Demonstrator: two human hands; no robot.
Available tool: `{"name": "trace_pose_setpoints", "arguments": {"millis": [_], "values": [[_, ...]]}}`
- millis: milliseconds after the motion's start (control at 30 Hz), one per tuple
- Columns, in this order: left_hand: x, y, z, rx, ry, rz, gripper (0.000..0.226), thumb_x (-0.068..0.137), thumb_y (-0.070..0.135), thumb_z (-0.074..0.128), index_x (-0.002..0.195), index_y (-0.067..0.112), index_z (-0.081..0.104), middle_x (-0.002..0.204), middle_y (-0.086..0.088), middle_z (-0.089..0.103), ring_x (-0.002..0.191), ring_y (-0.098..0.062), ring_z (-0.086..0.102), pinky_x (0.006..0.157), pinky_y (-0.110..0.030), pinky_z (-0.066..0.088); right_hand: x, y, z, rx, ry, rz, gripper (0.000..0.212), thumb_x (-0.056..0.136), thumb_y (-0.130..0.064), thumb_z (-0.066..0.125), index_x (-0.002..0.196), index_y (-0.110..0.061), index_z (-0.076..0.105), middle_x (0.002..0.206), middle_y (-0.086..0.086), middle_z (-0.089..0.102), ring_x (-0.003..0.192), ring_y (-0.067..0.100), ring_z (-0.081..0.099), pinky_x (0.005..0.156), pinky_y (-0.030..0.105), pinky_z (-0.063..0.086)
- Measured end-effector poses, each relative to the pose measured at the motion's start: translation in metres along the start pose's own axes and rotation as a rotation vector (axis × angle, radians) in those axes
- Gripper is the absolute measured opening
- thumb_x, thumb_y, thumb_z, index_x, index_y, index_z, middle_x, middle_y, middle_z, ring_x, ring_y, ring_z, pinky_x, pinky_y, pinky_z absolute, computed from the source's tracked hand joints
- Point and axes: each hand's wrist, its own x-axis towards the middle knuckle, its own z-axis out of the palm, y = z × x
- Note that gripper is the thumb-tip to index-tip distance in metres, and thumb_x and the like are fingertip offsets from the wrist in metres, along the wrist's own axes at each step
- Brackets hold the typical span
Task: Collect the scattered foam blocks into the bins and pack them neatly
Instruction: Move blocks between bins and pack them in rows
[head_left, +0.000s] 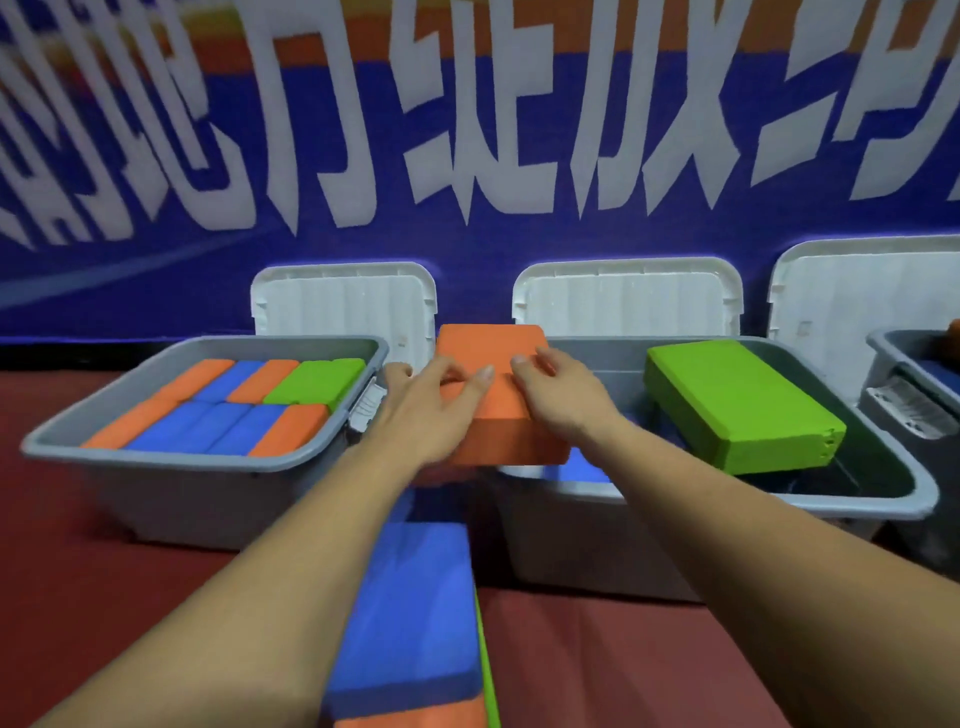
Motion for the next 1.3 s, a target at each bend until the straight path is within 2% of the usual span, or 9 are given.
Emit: {"name": "trace_pose_setpoints", "arguments": {"millis": [67, 167, 267, 367, 533, 700, 833, 1033, 1300], "values": [[-0.009, -0.023, -0.018, 0.015, -0.064, -0.028, 0.077, 0.07, 0.095, 0.026, 0.133, 0.055, 0.045, 0.149, -0.003, 0.048, 0.134, -0.025, 0.048, 0.116, -0.043, 0.034, -0.01, -0.012, 0.02, -0.064, -0.088, -0.04, 0.066, 0.099, -0.061, 0.043, 0.155, -0.026, 0.039, 0.158, 0.003, 0.044, 0.149, 0.03, 0.032, 0.12, 0.045, 0.028], [-0.025, -0.058, -0.043, 0.057, -0.161, -0.139, 0.092, 0.076, 0.095, 0.022, 0.156, 0.051, 0.013, 0.169, -0.002, 0.016, 0.155, -0.027, 0.013, 0.127, -0.044, 0.009, -0.029, -0.031, 0.05, -0.091, -0.209, -0.104, 0.066, 0.101, -0.057, 0.046, 0.158, -0.025, 0.035, 0.16, 0.003, 0.04, 0.151, 0.029, 0.028, 0.123, 0.042, 0.023], [-0.049, -0.079, -0.061, 0.113, -0.182, -0.263, 0.075, 0.087, 0.084, 0.023, 0.155, 0.054, 0.012, 0.168, -0.015, 0.003, 0.156, -0.03, 0.007, 0.124, -0.04, 0.006, -0.05, -0.037, 0.082, -0.152, -0.376, -0.124, 0.067, 0.102, -0.055, 0.046, 0.16, -0.026, 0.027, 0.165, 0.007, 0.031, 0.154, 0.033, 0.02, 0.125, 0.04, 0.016], [-0.075, -0.101, -0.066, 0.15, -0.295, -0.33, 0.072, 0.089, 0.081, 0.023, 0.155, 0.054, 0.016, 0.165, -0.016, -0.005, 0.155, -0.033, 0.01, 0.125, -0.041, 0.005, -0.067, -0.033, 0.106, -0.167, -0.484, -0.031, 0.073, 0.098, -0.062, 0.047, 0.16, -0.038, 0.019, 0.165, 0.015, 0.026, 0.149, 0.039, 0.027, 0.113, 0.045, 0.04], [-0.1, -0.128, -0.049, 0.197, -0.316, -0.433, 0.063, 0.092, 0.079, 0.029, 0.15, 0.053, 0.031, 0.15, -0.01, 0.02, 0.145, -0.035, 0.031, 0.123, -0.046, 0.02, -0.073, -0.013, 0.125, -0.243, -0.574, 0.0, 0.072, 0.094, -0.064, 0.048, 0.158, -0.042, 0.024, 0.162, 0.015, 0.033, 0.142, 0.036, 0.04, 0.113, 0.047, 0.041], [-0.074, -0.101, -0.036, 0.301, 0.05, -0.237, 0.043, 0.099, 0.062, 0.038, 0.129, 0.039, 0.057, 0.139, -0.002, 0.038, 0.138, -0.026, 0.032, 0.113, -0.047, 0.024, -0.059, -0.006, 0.092, -0.147, -0.3, -0.116, 0.054, 0.103, -0.045, 0.045, 0.154, -0.03, 0.036, 0.144, 0.014, 0.056, 0.132, 0.036, 0.051, 0.11, 0.039, 0.041], [-0.036, -0.062, -0.007, 0.233, 0.162, -0.021, 0.043, 0.099, 0.057, 0.045, 0.127, 0.03, 0.061, 0.13, -0.009, 0.054, 0.132, -0.031, 0.043, 0.112, -0.046, 0.033, -0.039, 0.014, 0.049, -0.079, -0.045, -0.133, 0.046, 0.101, -0.046, 0.043, 0.142, -0.026, 0.049, 0.106, 0.018, 0.07, 0.103, 0.037, 0.066, 0.095, 0.043, 0.051], [0.007, 0.005, 0.071, 0.167, -0.017, 0.085, 0.051, 0.097, 0.061, 0.046, 0.136, 0.029, 0.056, 0.13, -0.01, 0.059, 0.124, -0.032, 0.054, 0.106, -0.045, 0.043, -0.012, 0.056, -0.011, -0.181, 0.151, 0.056, 0.053, 0.103, -0.039, 0.043, 0.148, -0.01, 0.041, 0.134, 0.024, 0.057, 0.125, 0.04, 0.053, 0.102, 0.043, 0.04], [0.057, 0.016, 0.154, 0.124, -0.293, -0.048, 0.068, 0.094, 0.069, 0.042, 0.151, 0.032, 0.039, 0.149, -0.008, 0.052, 0.131, -0.032, 0.053, 0.109, -0.046, 0.042, 0.036, 0.116, -0.038, -0.288, 0.083, 0.239, 0.054, 0.106, -0.037, 0.038, 0.15, -0.007, 0.035, 0.144, 0.027, 0.051, 0.131, 0.041, 0.05, 0.103, 0.04, 0.039]]}}
